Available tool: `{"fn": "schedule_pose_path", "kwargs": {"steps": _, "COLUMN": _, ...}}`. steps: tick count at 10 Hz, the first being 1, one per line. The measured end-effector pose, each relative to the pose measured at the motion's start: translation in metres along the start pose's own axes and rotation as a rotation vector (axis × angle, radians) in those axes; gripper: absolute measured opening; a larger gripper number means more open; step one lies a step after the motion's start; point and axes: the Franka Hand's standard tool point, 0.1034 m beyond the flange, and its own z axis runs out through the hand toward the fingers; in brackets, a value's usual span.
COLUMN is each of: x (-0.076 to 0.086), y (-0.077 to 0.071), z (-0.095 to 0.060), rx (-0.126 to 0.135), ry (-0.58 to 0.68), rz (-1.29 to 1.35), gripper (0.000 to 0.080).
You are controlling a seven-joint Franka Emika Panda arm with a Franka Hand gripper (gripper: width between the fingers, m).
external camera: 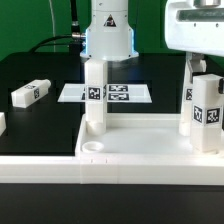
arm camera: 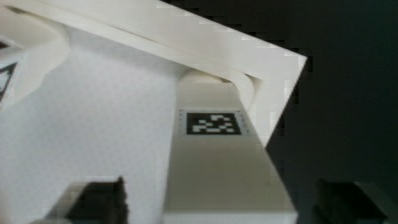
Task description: Assemble desk
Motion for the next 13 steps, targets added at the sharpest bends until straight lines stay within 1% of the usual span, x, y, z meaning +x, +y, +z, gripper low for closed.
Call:
{"fn": "schedule_pose_path", "kwargs": {"steps": 1, "x": 0.0006, "y": 0.0007, "z": 0.0004, "rx": -0.004, "ry": -0.001, "rz": -0.043, "gripper": 0.0623}}
{"fn": "schedule_pose_path", "kwargs": {"steps": 2, "x": 0.0018, "y": 0.0009, "z": 0.0005, "rx": -0.005, "ry": 0.001, "rz": -0.128, "gripper": 0.0623}}
{"fn": "schedule_pose_path", "kwargs": {"steps": 3, "x": 0.0028, "y": 0.0008, "z": 0.0003, "rx": -0.005, "ry": 0.002, "rz": -0.264, "gripper": 0.0644}}
{"fn": "schedule_pose_path", "kwargs": {"steps": 6, "x": 0.0032, "y": 0.0009, "z": 0.0006, "rx": -0.006, "ry": 0.003, "rz": -0.549, "gripper": 0.0649}}
{"fn": "schedule_pose_path", "kwargs": {"steps": 8, "x": 0.0020, "y": 0.0007, "z": 0.0008, "rx": -0.006, "ry": 0.002, "rz": -0.678, "gripper": 0.0649}}
{"fn": "schedule_pose_path", "kwargs": {"steps": 10, "x": 0.0022, "y": 0.0007, "z": 0.0008, "rx": -0.013, "ry": 0.008, "rz": -0.860, "gripper": 0.0649}}
{"fn": "schedule_pose_path", "kwargs": {"steps": 13, "x": 0.0038, "y": 0.0015, "z": 0.0010, "rx": -0.021, "ry": 0.012, "rz": -1.063, "gripper": 0.0649}}
